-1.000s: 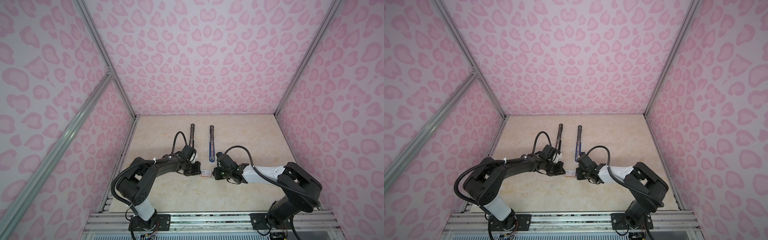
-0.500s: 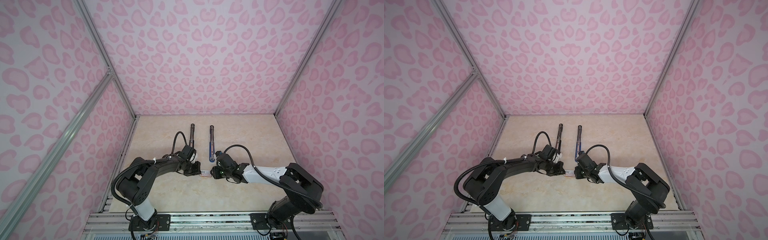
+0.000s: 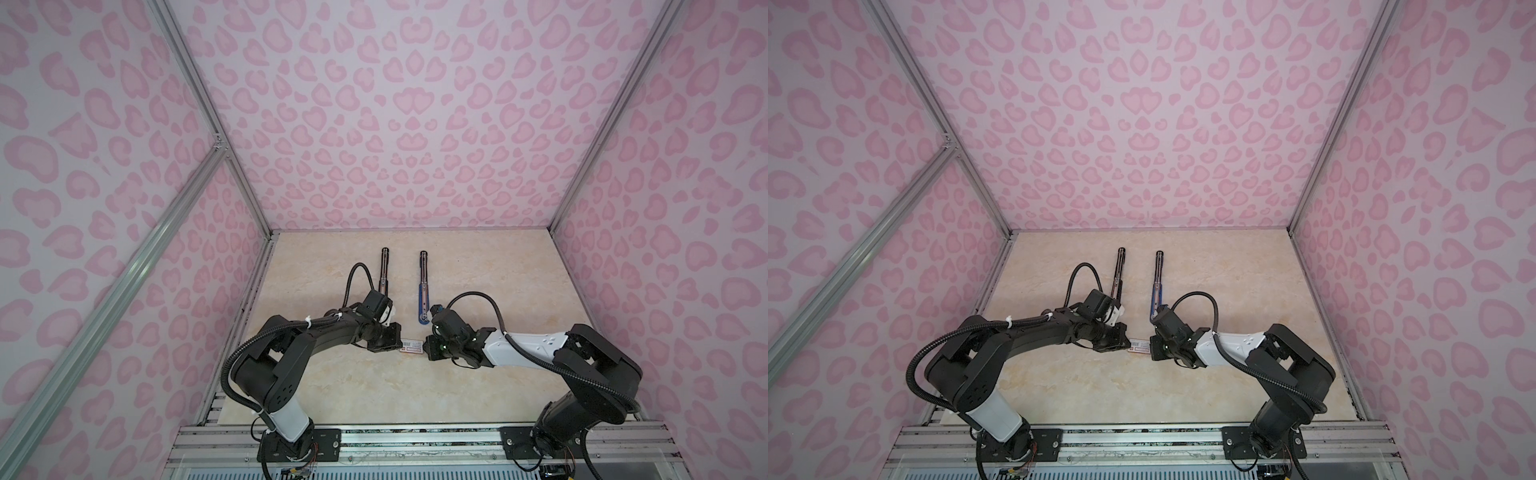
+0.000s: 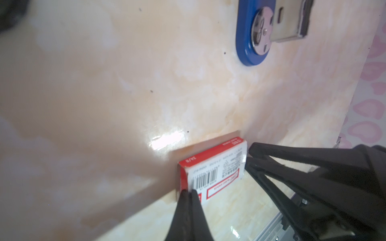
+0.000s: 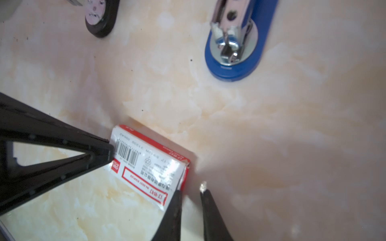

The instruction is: Load the staples into the stapler

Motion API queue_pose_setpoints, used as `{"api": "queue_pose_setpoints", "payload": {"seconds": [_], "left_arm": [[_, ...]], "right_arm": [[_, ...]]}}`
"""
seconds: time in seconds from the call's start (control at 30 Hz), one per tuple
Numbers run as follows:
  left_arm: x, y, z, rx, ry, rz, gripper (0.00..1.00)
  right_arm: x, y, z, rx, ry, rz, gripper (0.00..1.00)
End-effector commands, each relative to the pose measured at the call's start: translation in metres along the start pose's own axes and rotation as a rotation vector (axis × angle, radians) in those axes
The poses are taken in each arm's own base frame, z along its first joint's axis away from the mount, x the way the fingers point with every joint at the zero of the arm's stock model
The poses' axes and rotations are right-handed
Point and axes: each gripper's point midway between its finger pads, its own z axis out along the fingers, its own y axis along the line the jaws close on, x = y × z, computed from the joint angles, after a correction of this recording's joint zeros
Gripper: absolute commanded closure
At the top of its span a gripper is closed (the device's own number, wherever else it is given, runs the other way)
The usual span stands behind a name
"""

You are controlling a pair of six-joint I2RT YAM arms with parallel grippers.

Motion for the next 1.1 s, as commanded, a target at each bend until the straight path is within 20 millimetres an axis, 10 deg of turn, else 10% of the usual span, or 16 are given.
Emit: {"api": "queue_pose_setpoints", "payload": {"seconds": [0.0,0.43,1.07], "left_arm": [[-0.002,-0.003,-0.002,0.013,-0.013,0.008,0.97],[-0.002,-0.003,-0.001,0.015,-0.012,0.006,0.97],[-0.001,-0.002,-0.001,0.013,-0.011,0.005,0.97]], "right_arm": [[0.002,-0.01,-0.003,0.038,-0.005,0.0,0.8],[-0.017,0.013,-0.009,-0.033,-0.045,-0.007,0.63],[0.005,-0.016,0.005,0.085,0.018,-0.022,0.78]]}}
